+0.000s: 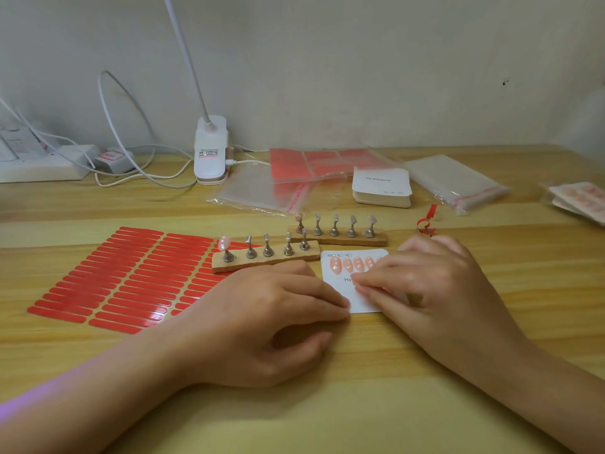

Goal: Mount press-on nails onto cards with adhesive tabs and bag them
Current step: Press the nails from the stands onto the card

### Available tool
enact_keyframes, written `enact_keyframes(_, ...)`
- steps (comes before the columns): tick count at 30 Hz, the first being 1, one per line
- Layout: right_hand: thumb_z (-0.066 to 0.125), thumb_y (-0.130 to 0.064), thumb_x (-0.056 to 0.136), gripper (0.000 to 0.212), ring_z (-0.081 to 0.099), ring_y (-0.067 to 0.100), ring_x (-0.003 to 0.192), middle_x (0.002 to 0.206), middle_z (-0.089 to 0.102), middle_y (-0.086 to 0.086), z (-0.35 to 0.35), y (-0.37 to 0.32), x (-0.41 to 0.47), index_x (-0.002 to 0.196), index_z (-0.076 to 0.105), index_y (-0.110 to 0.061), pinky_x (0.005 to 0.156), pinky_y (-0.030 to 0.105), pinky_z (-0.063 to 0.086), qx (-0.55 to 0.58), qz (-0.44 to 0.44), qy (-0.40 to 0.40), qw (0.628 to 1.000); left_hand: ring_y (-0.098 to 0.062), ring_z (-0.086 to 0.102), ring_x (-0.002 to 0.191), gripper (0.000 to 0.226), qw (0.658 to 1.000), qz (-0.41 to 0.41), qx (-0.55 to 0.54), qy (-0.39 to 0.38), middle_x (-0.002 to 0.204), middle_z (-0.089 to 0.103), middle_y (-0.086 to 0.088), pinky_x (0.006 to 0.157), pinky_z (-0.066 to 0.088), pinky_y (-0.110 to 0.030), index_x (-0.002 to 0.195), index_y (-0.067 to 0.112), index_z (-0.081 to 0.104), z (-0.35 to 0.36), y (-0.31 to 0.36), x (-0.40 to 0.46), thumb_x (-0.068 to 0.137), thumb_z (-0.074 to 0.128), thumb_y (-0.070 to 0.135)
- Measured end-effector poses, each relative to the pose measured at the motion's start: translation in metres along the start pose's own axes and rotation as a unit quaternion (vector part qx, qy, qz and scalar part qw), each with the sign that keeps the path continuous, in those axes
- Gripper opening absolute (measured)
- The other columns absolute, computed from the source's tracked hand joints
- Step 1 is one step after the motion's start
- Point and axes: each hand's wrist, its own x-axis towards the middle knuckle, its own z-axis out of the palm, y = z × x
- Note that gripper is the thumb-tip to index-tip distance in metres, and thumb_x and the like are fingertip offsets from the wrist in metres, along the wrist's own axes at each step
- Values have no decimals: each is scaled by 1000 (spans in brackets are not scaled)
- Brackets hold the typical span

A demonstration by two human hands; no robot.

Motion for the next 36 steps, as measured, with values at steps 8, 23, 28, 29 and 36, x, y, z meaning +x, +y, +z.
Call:
enact_keyframes(8,52,-33,82,26,55,17,68,74,67,-16,5,-1,1,75,74,-24,70,31,32,-24,-16,14,999,-11,61,90,28,1000,-4,-7,5,108,68,7,75,50,-26,106,13,71,0,0,-1,85,56,23)
enact_keyframes(23,66,-26,76,10,59,16,72,77,66,-12,9,-1,-2,73,74,-22,74,27,31,-24,-23,24,999,-13,61,90,28,1000,-1,-8,7,108,68,8,73,51,-29,106,13,71,1,-2,-1,85,55,23)
enact_keyframes(28,63,-30,78,14,58,16,73,79,66,-12,8,-1,-3,74,74,-22,76,27,31,-25,-27,12,999,-12,61,91,28,1000,-2,-8,5,108,68,8,74,51,-29,107,13,71,1,-2,0,85,55,23)
enact_keyframes(29,59,-32,80,19,57,14,74,80,66,-13,7,-1,-4,75,74,-22,76,27,31,-23,-27,9,999,-12,61,90,28,1000,-1,-8,5,108,68,8,74,51,-29,106,13,71,1,-2,0,85,55,23)
enact_keyframes(36,64,-27,78,12,49,9,80,81,67,-13,7,-3,-4,76,75,-22,79,27,30,-24,-19,1,1000,-13,61,90,29,1000,0,-11,7,108,68,8,73,50,-30,107,13,71,2,-3,-1,85,54,23)
